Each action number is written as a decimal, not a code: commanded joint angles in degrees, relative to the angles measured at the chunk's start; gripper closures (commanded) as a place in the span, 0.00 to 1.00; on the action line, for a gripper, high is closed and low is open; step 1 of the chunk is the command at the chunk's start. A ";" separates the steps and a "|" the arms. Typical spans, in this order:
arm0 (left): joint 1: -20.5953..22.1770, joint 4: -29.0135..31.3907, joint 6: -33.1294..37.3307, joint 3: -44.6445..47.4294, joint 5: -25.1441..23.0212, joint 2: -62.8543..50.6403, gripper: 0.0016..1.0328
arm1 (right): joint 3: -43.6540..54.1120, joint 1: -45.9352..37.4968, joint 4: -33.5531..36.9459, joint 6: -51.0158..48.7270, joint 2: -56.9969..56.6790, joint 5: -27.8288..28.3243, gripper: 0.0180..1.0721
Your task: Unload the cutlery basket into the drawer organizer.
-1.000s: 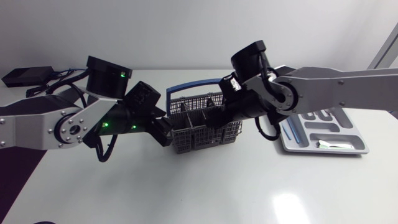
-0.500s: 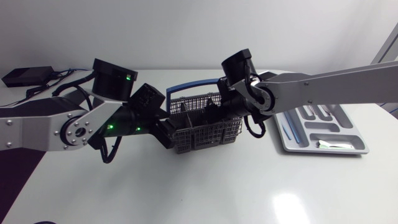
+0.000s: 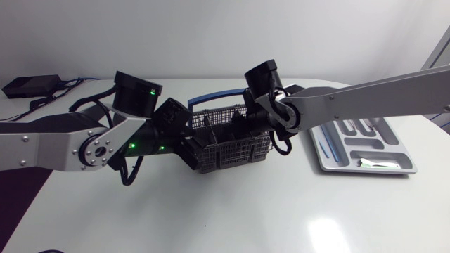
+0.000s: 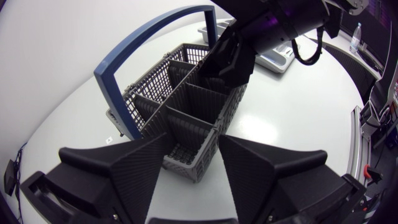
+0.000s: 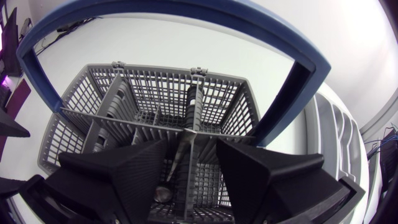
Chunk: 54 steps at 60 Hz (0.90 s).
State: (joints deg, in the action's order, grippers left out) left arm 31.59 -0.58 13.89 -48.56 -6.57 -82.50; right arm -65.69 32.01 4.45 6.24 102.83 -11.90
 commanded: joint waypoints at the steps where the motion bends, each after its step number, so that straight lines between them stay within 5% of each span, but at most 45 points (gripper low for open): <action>1: 0.40 -0.65 -0.97 1.18 -0.29 -1.00 0.42 | -1.55 0.86 -0.93 1.67 1.76 -0.93 0.45; 23: 0.66 -0.56 -1.06 1.36 -0.29 -1.00 0.42 | -1.02 1.92 -2.43 1.67 2.64 -2.16 0.58; 38: 1.28 -0.83 -1.23 1.27 -0.29 -1.79 0.42 | -0.84 1.48 -4.01 1.23 3.87 -2.34 0.85; 54: 1.98 -1.27 -1.50 1.71 -0.29 -2.32 0.42 | 0.12 1.56 -6.65 0.26 4.31 -2.69 0.91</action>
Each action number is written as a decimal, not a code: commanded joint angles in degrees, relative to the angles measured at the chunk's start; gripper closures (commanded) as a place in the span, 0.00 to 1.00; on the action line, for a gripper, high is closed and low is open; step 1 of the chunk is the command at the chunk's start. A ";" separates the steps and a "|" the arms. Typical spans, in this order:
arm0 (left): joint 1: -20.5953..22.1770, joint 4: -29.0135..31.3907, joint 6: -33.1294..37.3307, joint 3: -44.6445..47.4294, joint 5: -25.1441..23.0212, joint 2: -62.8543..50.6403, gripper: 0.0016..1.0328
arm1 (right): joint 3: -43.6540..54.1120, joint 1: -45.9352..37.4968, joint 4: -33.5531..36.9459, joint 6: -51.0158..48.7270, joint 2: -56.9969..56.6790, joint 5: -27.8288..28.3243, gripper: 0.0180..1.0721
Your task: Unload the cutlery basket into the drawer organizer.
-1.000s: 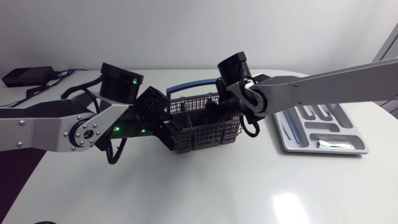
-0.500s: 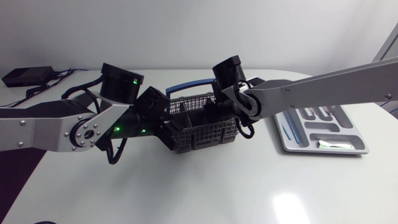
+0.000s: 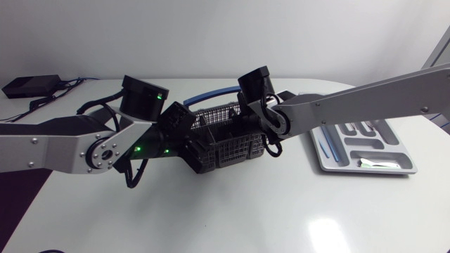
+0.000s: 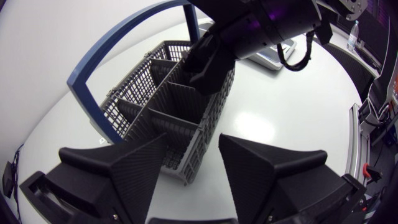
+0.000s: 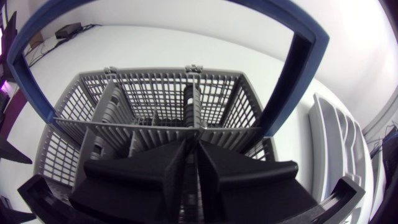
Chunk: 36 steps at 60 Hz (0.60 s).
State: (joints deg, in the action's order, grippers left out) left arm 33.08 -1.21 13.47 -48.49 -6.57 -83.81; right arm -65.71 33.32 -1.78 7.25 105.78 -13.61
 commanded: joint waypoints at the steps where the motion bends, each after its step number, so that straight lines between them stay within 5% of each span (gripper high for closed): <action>1: 0.49 -0.63 -1.08 1.64 -0.29 -1.00 0.42 | 0.15 0.25 -0.77 -0.83 1.36 -1.07 0.91; 20: 0.58 -0.63 -1.08 1.56 -0.29 -0.92 0.42 | 2.34 0.34 -2.53 -1.80 -1.10 -2.04 0.89; 32: 0.58 -0.72 -1.08 1.73 -0.29 -0.92 0.42 | 2.96 -0.19 -2.53 -1.97 -2.24 -1.95 0.48; 36: 0.58 -0.72 -1.08 1.73 -0.29 -1.00 0.42 | 3.22 -0.19 -2.53 -1.88 -2.94 -1.95 0.46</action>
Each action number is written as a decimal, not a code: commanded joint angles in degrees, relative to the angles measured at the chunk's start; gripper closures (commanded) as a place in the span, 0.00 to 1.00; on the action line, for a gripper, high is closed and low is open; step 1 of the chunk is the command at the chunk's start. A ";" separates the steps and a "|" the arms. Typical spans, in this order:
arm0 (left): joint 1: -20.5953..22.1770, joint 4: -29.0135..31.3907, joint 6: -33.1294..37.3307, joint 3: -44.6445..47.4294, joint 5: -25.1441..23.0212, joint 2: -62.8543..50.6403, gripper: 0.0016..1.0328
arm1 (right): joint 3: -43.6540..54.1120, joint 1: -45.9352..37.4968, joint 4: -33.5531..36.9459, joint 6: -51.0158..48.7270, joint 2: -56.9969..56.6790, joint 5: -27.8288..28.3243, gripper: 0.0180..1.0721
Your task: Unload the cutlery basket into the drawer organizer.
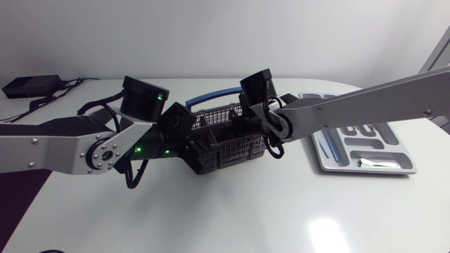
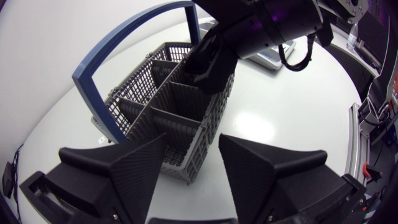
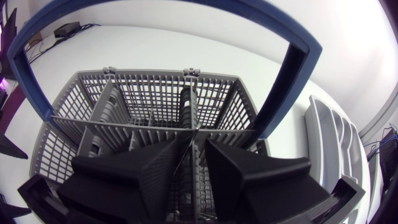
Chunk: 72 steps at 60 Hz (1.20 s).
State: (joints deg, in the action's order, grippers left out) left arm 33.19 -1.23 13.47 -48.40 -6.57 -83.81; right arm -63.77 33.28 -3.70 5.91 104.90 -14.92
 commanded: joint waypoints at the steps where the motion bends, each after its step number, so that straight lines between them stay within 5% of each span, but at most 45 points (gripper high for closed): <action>1: 0.47 -0.70 -1.08 1.64 -0.29 -1.00 0.42 | 1.37 -0.14 -0.69 -0.55 -2.25 -0.64 0.46; 25: 0.38 -1.40 -1.35 1.91 -0.29 -1.53 0.42 | -0.30 0.65 -0.87 -0.38 -1.37 -0.64 0.47; 72: 0.82 -2.46 -1.43 2.00 -0.29 -2.23 0.42 | -2.94 0.38 -1.04 -0.20 2.41 -1.78 0.74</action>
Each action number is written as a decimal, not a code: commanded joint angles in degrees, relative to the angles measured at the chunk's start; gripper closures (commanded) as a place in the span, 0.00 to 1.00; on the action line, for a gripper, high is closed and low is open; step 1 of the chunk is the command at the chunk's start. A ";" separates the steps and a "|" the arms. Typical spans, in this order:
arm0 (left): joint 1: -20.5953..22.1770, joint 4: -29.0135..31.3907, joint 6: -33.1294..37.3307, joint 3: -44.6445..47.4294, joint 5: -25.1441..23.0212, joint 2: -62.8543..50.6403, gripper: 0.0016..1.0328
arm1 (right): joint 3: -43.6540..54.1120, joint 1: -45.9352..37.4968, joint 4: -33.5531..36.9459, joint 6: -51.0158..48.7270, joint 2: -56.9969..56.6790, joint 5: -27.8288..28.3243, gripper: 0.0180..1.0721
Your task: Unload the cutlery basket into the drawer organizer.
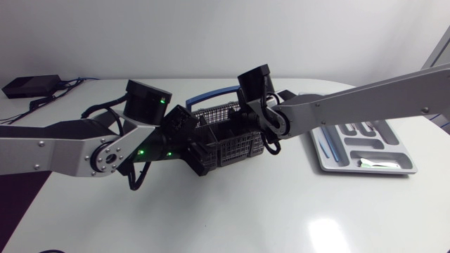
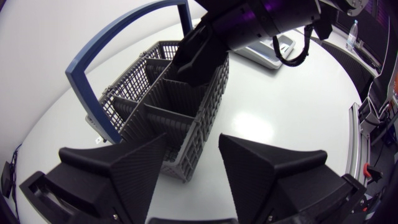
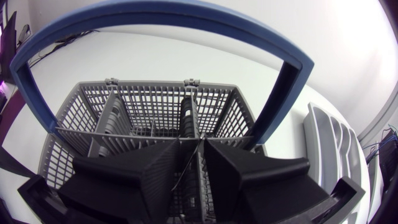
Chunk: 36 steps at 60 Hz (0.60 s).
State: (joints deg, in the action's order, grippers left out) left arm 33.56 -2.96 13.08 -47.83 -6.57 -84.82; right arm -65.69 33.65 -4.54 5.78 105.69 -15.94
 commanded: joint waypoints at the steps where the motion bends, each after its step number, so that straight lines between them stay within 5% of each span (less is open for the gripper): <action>1: 0.45 -0.73 -1.04 1.43 -0.38 -1.23 0.42 | -1.02 0.01 -0.30 -0.07 1.54 -0.75 0.76; 36: 1.68 -1.17 -1.66 1.60 -0.29 -1.76 0.42 | 0.12 -0.43 -2.06 -0.68 1.01 -0.75 0.94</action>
State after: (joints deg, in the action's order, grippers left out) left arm 34.59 -3.57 12.80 -47.66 -6.59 -85.34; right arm -65.69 33.61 -5.87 5.78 105.89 -15.92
